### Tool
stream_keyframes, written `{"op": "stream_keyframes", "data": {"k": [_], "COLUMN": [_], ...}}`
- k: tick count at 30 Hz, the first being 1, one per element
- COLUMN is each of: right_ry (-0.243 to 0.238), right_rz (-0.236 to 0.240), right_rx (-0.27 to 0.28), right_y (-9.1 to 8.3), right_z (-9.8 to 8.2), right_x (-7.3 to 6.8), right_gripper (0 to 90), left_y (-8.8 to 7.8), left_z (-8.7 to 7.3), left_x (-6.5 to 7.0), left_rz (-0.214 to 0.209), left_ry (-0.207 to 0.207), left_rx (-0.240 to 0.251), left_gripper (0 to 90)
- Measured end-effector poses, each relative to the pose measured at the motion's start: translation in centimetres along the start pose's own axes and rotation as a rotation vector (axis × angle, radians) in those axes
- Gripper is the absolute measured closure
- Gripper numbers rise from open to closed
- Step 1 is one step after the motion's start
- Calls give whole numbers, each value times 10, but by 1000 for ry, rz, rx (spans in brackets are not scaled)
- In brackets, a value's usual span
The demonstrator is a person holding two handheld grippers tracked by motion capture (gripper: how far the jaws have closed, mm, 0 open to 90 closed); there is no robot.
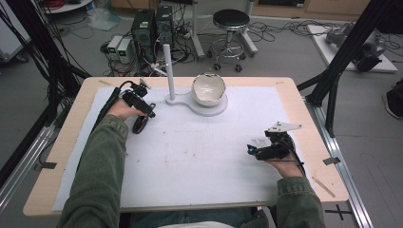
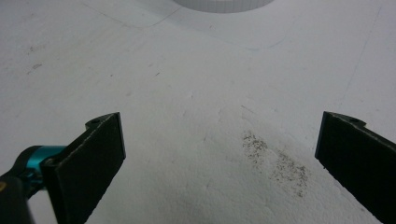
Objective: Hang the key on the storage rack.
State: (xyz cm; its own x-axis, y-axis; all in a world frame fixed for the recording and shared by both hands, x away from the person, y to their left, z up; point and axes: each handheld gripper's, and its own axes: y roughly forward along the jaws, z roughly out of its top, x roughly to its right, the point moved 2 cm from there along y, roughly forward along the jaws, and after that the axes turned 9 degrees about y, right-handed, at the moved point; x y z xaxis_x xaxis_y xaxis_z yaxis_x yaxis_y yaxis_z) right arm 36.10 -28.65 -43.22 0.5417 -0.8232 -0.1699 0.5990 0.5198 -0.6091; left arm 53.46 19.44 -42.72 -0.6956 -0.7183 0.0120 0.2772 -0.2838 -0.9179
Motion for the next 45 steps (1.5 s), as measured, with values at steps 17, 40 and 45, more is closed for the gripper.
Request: {"op": "stream_keyframes", "data": {"k": [17, 40, 45], "right_ry": [-4, 9, 7], "right_rz": [8, 12, 15], "right_rx": [-21, -20, -25], "right_y": [2, 1, 0], "right_z": [-1, -1, -2], "right_x": [-1, 1, 0], "right_gripper": [6, 6, 6], "left_y": [7, -1, -11], "left_z": [3, 5, 4], "left_x": [-1, 3, 5], "left_rz": [17, -9, -8], "left_ry": [-54, -81, -64], "left_rx": [-15, -30, -23], "left_gripper": [645, 830, 829]}}
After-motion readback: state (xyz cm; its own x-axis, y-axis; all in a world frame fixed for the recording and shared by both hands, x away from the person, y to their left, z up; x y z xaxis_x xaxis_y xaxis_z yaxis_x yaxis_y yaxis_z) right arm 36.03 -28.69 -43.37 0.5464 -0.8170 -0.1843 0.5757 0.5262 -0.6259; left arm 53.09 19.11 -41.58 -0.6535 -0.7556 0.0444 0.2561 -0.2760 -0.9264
